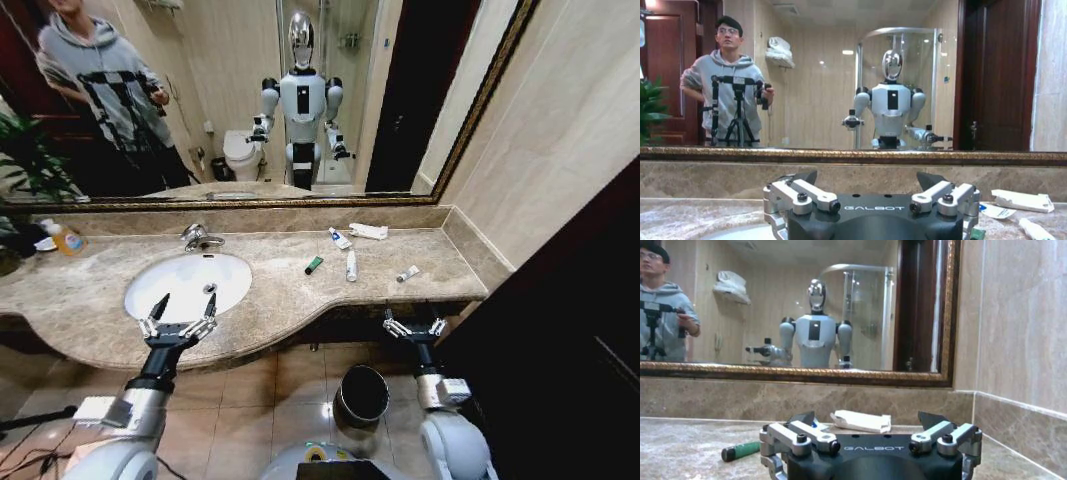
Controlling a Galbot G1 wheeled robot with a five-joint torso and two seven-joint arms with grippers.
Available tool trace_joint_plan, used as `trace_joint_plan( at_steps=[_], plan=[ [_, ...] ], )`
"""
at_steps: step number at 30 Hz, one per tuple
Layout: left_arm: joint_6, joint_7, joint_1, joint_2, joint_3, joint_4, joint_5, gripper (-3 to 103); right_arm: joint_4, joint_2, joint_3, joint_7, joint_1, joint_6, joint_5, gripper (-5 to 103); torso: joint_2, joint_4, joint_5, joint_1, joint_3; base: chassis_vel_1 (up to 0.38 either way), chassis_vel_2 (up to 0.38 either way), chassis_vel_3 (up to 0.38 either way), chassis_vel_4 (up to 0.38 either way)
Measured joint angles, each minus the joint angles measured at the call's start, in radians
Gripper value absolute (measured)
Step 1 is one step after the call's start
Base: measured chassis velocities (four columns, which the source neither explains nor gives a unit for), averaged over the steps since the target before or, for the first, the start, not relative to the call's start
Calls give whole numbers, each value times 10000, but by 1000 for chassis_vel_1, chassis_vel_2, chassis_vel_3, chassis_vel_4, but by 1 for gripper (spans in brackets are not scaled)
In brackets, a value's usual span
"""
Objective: Pick up the trash from the sink and place it in the trash bin.
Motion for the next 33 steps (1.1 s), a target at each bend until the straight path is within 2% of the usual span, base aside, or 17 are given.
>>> trace_joint_plan(
  at_steps=[23,27,31,33],
  plan=[
    [0,0,0,0,0,0,0,100,-92,-185,-97,-157,-296,331,-141,100,0,0,0,0,0,0,0,0,0],
    [0,0,0,0,0,0,0,100,-118,-304,-197,-152,-65,115,-109,100,0,-1,-1,0,0,0,0,0,0],
    [0,0,0,0,0,0,0,100,-445,-764,-229,-8,1089,-819,252,100,0,0,1,0,0,0,0,0,0],
    [0,0,0,0,0,0,0,100,-500,-816,-230,40,1247,-944,268,100,0,1,1,1,0,0,0,0,0]
  ],
)
